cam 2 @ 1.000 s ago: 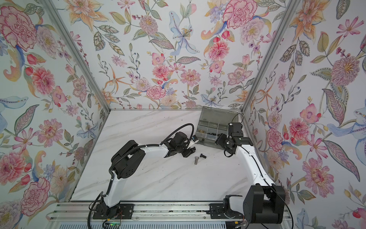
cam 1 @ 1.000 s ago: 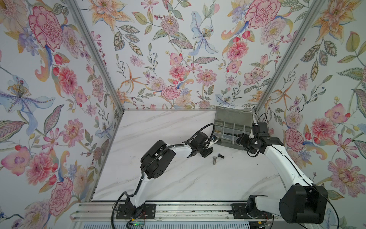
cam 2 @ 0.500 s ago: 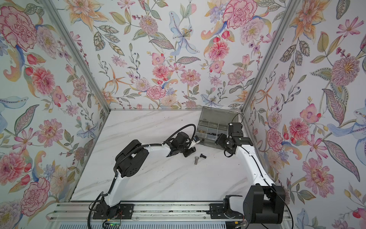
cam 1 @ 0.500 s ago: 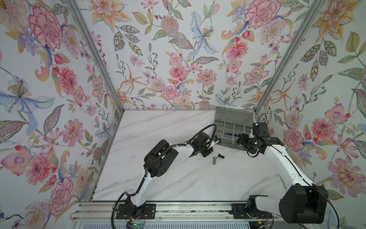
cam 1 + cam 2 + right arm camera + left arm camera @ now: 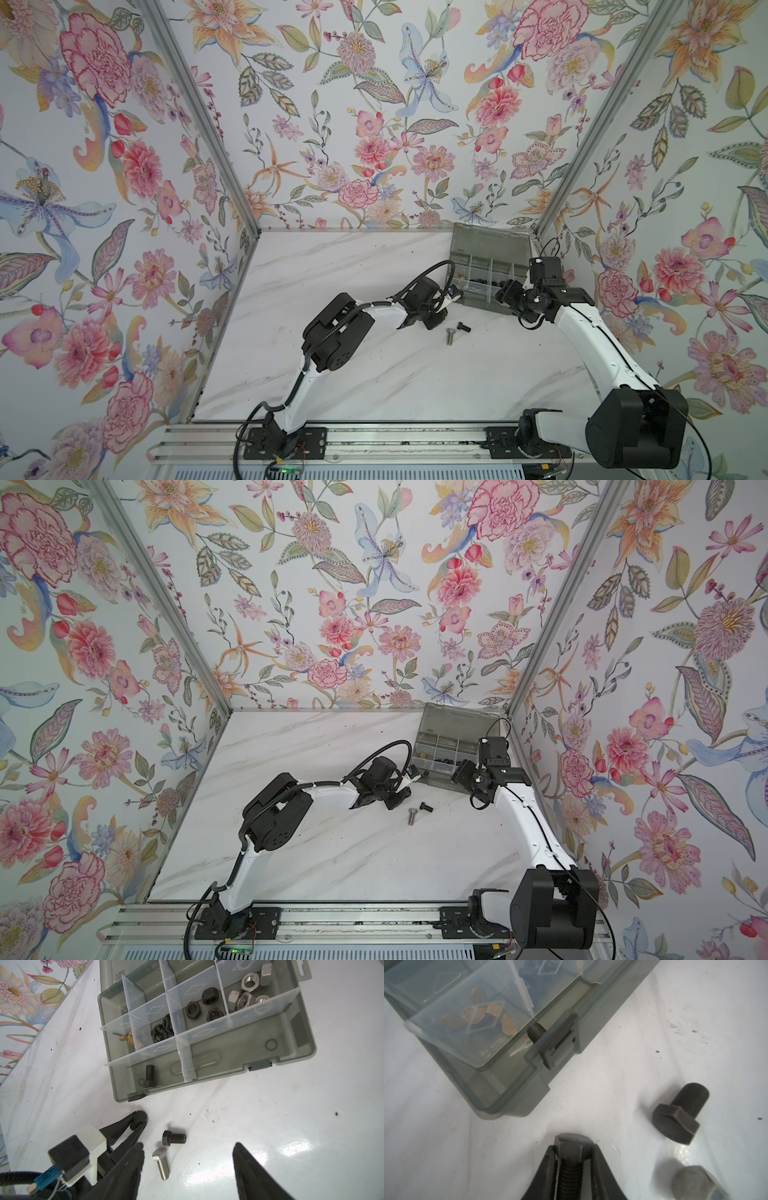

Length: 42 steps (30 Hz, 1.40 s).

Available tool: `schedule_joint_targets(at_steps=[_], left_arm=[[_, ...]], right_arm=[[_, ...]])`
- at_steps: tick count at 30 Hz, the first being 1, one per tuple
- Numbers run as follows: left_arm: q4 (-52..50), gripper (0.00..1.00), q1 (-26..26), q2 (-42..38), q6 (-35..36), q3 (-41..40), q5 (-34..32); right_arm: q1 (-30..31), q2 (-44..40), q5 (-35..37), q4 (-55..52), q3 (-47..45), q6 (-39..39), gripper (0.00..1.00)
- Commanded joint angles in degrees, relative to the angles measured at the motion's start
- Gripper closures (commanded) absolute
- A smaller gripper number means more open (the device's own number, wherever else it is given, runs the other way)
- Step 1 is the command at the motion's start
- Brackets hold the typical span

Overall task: Sort the screws and nuts into containers
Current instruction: Pick up the screw at the center of the table, then place the screw into the container.

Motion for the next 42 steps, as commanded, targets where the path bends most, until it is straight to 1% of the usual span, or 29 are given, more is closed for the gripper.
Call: schedule_joint_targets(at_steps=[1, 3, 6, 9, 13, 16, 23, 27, 31, 38, 42], left_arm=[[-2.2, 0.91, -0.2, 1.0, -0.3, 0.3, 0.9], [-1.4, 0.97, -0.3, 0.9, -0.7, 0.2, 2.0], [-0.9, 1.0, -0.3, 0.7, -1.1, 0.3, 2.4], [0.7, 1.0, -0.2, -1.1, -1.5, -0.7, 1.7], [3.9, 1.0, 0.1, -4.4, -2.2, -1.9, 3.2], [4.1, 1.0, 0.4, -5.4, -2.7, -0.3, 4.6], [5.7, 1.0, 1.1, -4.7, -5.4, 4.6, 8.1], [7.0, 1.0, 1.5, -4.4, -6.8, 6.9, 8.8], [7.5, 1.0, 2.4, -2.6, -8.3, 11.3, 9.8], [5.1, 1.0, 3.5, 4.9, -8.9, 21.2, 11.3], [4.1, 1.0, 3.8, 8.0, -8.8, 24.3, 11.5]], right_arm=[[-0.2, 0.2, -0.2, -0.8, 0.0, -0.6, 0.3], [-0.2, 0.1, -0.1, -0.8, 0.0, -0.7, 0.3], [-0.2, 0.0, -0.1, -0.9, 0.0, -0.8, 0.3], [-0.2, -0.4, 0.0, -0.8, 0.0, -0.8, 0.3], [-0.2, -0.7, 0.2, -0.8, 0.0, -0.8, 0.3], [-0.2, -0.8, 0.1, -0.8, 0.0, -0.9, 0.29], [-0.3, -0.9, 0.0, -0.8, -0.1, -1.1, 0.29], [-0.6, -1.1, 0.1, -0.8, -0.2, -1.2, 0.29], [-0.7, -1.1, -0.1, -0.8, -0.4, -1.3, 0.29], [-0.9, -1.1, -0.2, -0.8, -0.4, -1.6, 0.29], [-0.9, -1.0, -0.4, -0.8, -0.4, -1.6, 0.29]])
